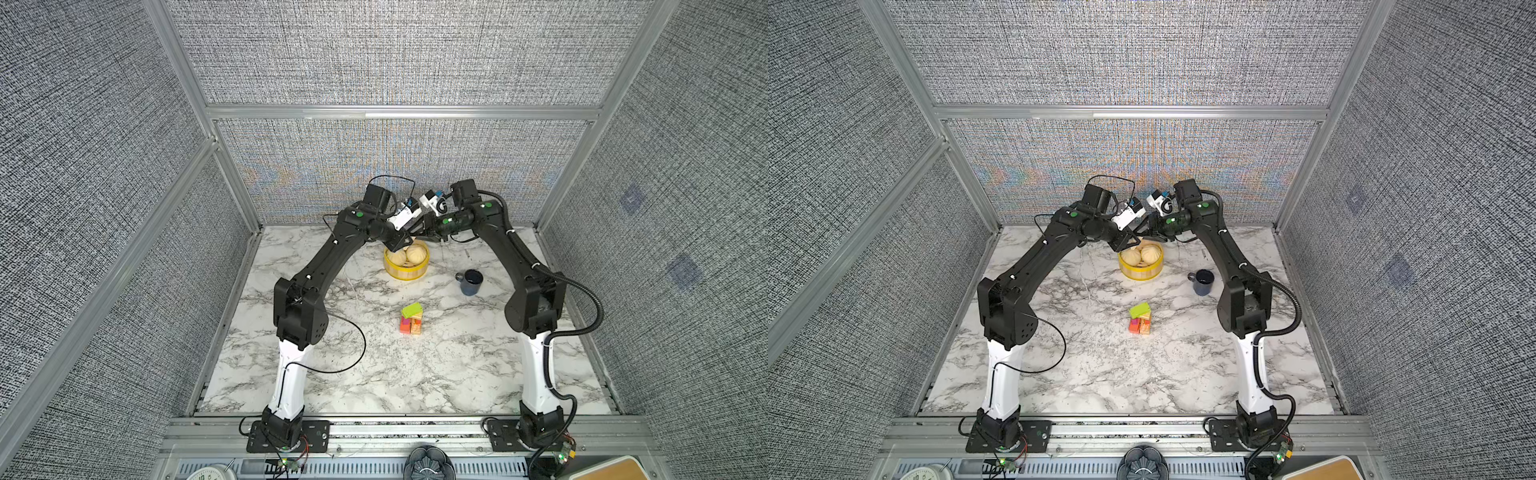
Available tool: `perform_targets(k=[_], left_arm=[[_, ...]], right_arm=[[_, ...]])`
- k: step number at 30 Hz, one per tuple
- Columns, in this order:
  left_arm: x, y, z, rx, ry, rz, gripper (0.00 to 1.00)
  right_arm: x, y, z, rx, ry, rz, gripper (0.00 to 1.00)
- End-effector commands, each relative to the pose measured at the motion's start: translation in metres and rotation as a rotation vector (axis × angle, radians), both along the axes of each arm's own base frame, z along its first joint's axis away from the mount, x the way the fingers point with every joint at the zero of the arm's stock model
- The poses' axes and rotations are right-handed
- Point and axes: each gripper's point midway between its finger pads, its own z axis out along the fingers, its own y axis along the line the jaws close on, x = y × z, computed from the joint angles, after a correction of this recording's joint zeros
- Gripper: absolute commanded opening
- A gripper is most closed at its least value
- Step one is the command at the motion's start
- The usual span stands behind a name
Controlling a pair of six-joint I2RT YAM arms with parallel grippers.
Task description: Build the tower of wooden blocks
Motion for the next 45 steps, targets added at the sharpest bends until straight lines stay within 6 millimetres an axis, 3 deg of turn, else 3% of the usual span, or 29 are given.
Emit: perform_targets(k=[1, 9, 20, 24, 27, 32, 36, 41, 44, 45], left_arm=[[0.003, -0.004, 0.01, -0.014, -0.045, -0.012, 0.2], [0.002, -0.005, 0.007, 0.003, -0.049, -0.02, 0.2], [0.006, -0.004, 0.005, 0.024, -0.066, -0.009, 0.2], [0.009, -0.004, 0.004, 0.032, -0.069, -0.001, 0.25], [0.009, -0.004, 0.005, 0.028, -0.07, 0.002, 0.32], [0.009, -0.004, 0.009, 0.012, -0.086, 0.009, 0.63], [0.012, 0.005, 0.019, 0.01, -0.121, 0.072, 0.71], [0.012, 0.026, 0.04, -0.076, -0.132, 0.143, 0.72], [0.013, 0.039, 0.045, -0.185, -0.026, 0.153, 0.61], [0.009, 0.043, 0.056, -0.241, 0.0, 0.145, 0.55]], right_arm=[[-0.007, 0.002, -0.004, 0.0, 0.032, 0.022, 0.34], [0.0, 0.004, -0.018, -0.003, 0.065, 0.016, 0.28], [0.0, 0.003, -0.019, -0.001, 0.07, 0.011, 0.14], [0.0, 0.003, -0.015, 0.004, 0.065, 0.008, 0.1], [0.002, 0.002, -0.012, 0.016, 0.06, -0.003, 0.08], [0.003, -0.002, -0.004, 0.03, 0.044, -0.015, 0.06], [0.003, -0.008, 0.002, 0.044, 0.034, -0.022, 0.05], [0.003, -0.02, 0.01, 0.077, 0.002, -0.036, 0.04], [0.001, -0.027, 0.016, 0.105, -0.025, -0.041, 0.03], [0.0, -0.028, 0.02, 0.12, -0.045, -0.034, 0.03]])
